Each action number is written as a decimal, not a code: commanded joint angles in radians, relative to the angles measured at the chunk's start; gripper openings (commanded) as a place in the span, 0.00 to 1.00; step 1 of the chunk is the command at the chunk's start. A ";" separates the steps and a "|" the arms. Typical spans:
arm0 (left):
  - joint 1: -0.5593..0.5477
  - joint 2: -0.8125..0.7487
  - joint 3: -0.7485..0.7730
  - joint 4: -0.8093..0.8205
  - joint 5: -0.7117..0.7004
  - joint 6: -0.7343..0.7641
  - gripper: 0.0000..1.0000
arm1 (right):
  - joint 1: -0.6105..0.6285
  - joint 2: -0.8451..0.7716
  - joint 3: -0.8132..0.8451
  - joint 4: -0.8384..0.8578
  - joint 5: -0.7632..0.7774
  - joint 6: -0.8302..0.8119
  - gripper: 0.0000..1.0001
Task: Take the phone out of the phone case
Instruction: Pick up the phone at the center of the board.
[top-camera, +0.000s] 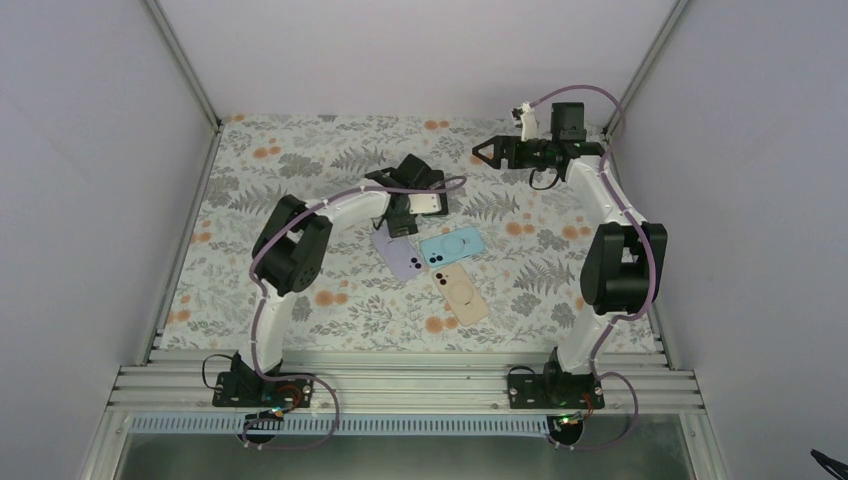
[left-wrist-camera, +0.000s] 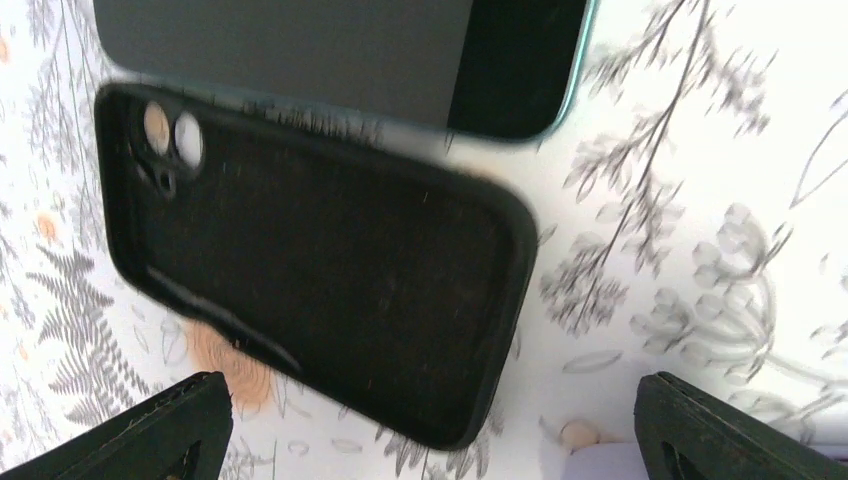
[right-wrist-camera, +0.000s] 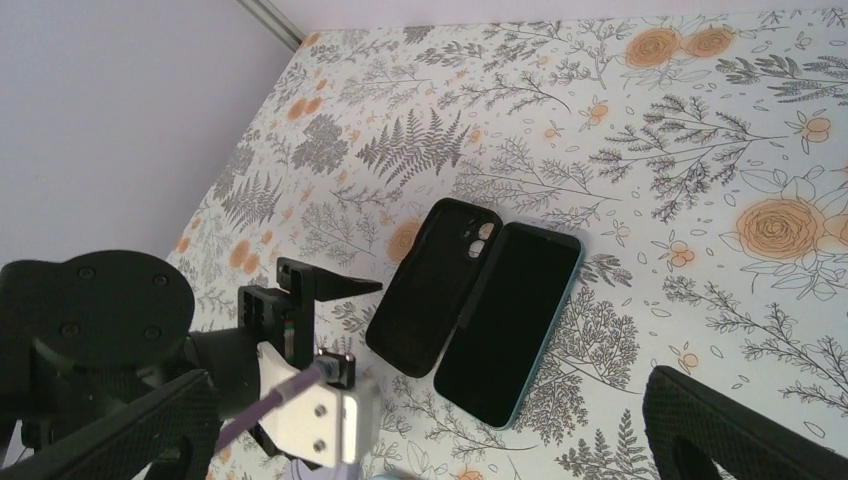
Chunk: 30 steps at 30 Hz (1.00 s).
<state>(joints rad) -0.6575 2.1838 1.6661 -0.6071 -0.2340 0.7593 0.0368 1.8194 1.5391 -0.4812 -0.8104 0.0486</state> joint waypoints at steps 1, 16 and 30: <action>0.048 -0.067 -0.068 -0.063 -0.023 0.032 1.00 | -0.010 0.004 -0.010 0.021 -0.027 -0.012 0.99; 0.048 -0.377 -0.519 -0.074 0.132 0.012 1.00 | -0.012 -0.009 -0.034 0.032 -0.040 -0.013 0.99; 0.108 -0.497 -0.439 -0.268 0.508 0.477 1.00 | -0.011 -0.005 -0.045 0.035 -0.052 -0.019 0.99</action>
<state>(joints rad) -0.5945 1.6611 1.1568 -0.8101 0.1574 1.0035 0.0364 1.8198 1.5116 -0.4641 -0.8410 0.0486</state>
